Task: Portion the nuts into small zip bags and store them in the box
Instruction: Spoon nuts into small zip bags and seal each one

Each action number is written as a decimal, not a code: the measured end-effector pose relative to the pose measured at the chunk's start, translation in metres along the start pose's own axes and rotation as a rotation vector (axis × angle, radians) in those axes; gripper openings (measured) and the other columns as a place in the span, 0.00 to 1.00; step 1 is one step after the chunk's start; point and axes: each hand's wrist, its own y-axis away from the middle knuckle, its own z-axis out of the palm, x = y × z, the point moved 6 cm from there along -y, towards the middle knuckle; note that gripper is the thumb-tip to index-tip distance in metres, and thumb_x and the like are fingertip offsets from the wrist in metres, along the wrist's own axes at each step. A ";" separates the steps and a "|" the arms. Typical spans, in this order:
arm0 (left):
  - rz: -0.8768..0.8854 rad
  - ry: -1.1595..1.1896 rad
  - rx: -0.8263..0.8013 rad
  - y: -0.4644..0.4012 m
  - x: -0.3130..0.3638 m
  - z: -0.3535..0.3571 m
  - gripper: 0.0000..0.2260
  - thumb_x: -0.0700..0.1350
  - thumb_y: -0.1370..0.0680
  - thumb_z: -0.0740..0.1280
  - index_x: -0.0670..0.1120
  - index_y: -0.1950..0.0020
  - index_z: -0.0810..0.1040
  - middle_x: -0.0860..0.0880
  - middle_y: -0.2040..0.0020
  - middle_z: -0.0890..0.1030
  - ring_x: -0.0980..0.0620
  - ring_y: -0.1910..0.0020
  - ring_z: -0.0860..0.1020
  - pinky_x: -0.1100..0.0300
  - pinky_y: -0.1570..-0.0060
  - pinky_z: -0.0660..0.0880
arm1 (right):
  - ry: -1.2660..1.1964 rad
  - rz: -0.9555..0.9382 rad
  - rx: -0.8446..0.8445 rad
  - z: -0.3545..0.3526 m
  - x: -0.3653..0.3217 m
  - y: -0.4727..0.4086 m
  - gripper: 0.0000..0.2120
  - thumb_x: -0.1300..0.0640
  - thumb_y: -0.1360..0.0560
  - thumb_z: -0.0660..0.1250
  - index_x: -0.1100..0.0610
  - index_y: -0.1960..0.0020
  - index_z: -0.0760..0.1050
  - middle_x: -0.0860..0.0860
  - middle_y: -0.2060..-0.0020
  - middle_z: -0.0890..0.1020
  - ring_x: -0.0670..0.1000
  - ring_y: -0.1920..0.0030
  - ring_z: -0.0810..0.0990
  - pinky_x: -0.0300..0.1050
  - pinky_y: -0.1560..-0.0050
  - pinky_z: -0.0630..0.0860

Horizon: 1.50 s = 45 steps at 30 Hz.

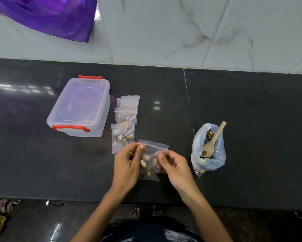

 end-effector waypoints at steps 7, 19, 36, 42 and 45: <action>0.209 -0.215 0.060 0.000 0.004 -0.010 0.21 0.60 0.22 0.59 0.46 0.59 0.80 0.54 0.62 0.76 0.52 0.62 0.75 0.54 0.65 0.74 | -0.009 -0.171 0.099 -0.007 -0.014 0.003 0.04 0.58 0.24 0.67 0.55 0.54 0.81 0.47 0.61 0.84 0.43 0.57 0.82 0.39 0.53 0.78; -0.008 -0.106 0.180 0.006 -0.014 -0.041 0.19 0.55 0.21 0.63 0.44 0.66 0.75 0.49 0.72 0.74 0.57 0.74 0.71 0.66 0.74 0.67 | 0.127 -0.285 -0.054 0.036 -0.016 -0.007 0.06 0.53 0.24 0.66 0.54 0.55 0.79 0.49 0.60 0.83 0.49 0.58 0.82 0.43 0.54 0.79; -0.338 0.107 0.369 -0.022 -0.056 -0.081 0.04 0.40 0.26 0.72 0.42 0.55 0.77 0.46 0.60 0.83 0.50 0.61 0.82 0.58 0.60 0.79 | 0.090 -0.099 0.162 0.067 0.000 -0.074 0.07 0.57 0.27 0.72 0.55 0.58 0.74 0.52 0.60 0.82 0.45 0.63 0.81 0.38 0.64 0.79; -0.400 0.040 0.357 -0.033 -0.070 -0.071 0.08 0.35 0.24 0.68 0.48 0.55 0.82 0.52 0.58 0.83 0.55 0.58 0.82 0.63 0.58 0.78 | 0.182 -0.108 0.148 0.064 0.006 -0.083 0.09 0.62 0.28 0.73 0.49 0.54 0.77 0.44 0.56 0.82 0.43 0.56 0.82 0.32 0.57 0.77; -0.408 -0.010 0.340 -0.038 -0.071 -0.069 0.08 0.35 0.23 0.67 0.46 0.51 0.82 0.54 0.58 0.82 0.59 0.58 0.81 0.69 0.61 0.77 | 0.186 -0.115 0.151 0.063 0.005 -0.085 0.12 0.64 0.28 0.72 0.49 0.51 0.77 0.42 0.54 0.82 0.40 0.55 0.81 0.29 0.57 0.76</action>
